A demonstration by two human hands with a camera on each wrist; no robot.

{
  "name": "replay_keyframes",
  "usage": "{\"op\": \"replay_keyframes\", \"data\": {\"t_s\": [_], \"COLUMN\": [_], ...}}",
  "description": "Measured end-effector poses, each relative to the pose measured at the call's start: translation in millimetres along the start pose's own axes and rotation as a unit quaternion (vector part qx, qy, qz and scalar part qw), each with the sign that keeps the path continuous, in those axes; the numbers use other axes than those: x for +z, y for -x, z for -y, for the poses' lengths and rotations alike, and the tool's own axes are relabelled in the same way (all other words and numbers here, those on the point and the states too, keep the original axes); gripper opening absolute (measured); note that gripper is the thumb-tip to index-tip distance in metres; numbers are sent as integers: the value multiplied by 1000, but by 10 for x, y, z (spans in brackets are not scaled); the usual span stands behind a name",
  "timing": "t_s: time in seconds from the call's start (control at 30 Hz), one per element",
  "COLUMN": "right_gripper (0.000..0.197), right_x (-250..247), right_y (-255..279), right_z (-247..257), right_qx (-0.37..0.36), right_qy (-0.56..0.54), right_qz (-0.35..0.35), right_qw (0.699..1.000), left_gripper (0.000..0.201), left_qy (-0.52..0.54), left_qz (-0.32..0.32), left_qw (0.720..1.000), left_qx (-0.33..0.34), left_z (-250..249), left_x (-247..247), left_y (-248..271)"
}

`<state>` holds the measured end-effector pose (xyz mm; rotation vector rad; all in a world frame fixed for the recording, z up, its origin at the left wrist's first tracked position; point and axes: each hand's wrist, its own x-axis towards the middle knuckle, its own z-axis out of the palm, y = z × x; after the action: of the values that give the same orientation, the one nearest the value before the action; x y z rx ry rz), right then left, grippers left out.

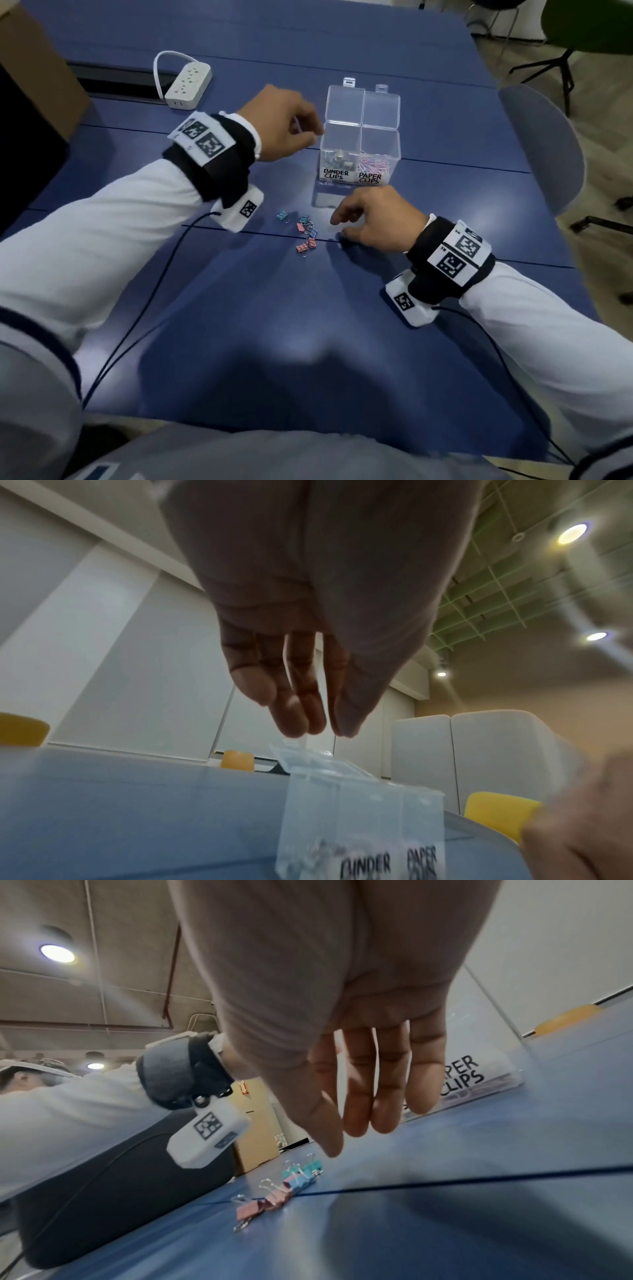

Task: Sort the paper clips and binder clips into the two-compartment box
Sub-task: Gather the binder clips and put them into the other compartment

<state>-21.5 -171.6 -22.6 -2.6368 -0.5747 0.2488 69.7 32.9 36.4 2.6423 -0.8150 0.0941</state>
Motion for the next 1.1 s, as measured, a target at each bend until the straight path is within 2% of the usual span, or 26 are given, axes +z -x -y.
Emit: {"op": "replay_keyframes", "data": {"t_s": [0.07, 0.17, 0.23, 0.3, 0.4, 0.47, 0.7, 0.87, 1.0, 1.1], "right_gripper": [29, 56, 72, 77, 67, 52, 23, 17, 16, 14], "right_x": [21, 85, 124, 142, 140, 130, 105, 101, 82, 58], "right_y": [-22, -94, -149, -185, -217, -238, -283, -303, -286, -271], "right_z": [71, 202, 278, 339, 378, 373, 295, 236, 208, 173], "right_qx": [-13, -24, -28, -35, -40, -37, -36, -41, -33, -26], "right_qy": [-1, 27, 53, 74, 99, 103, 88, 87, 78, 73], "right_qz": [16, 45, 53, 56, 65, 70, 59, 45, 36, 27], "right_qw": [1000, 998, 997, 995, 992, 992, 994, 994, 996, 997], "left_gripper": [18, 29, 37, 35, 22, 15, 14, 22, 34, 26], "left_qy": [-4, -17, -27, -32, -24, -17, 25, 44, -2, -32], "left_qz": [61, 184, 216, 217, 205, 203, 187, 180, 191, 204], "left_qw": [998, 983, 976, 976, 978, 979, 982, 983, 982, 978], "left_qx": [-9, -16, -16, -10, -13, -23, -33, -6, 1, 11], "left_z": [87, 174, 202, 208, 218, 235, 198, 73, 24, -12], "left_x": [21, 161, 268, 347, 418, 424, 409, 456, 500, 523], "left_y": [239, 503, 568, 579, 566, 563, 643, 673, 602, 550]}}
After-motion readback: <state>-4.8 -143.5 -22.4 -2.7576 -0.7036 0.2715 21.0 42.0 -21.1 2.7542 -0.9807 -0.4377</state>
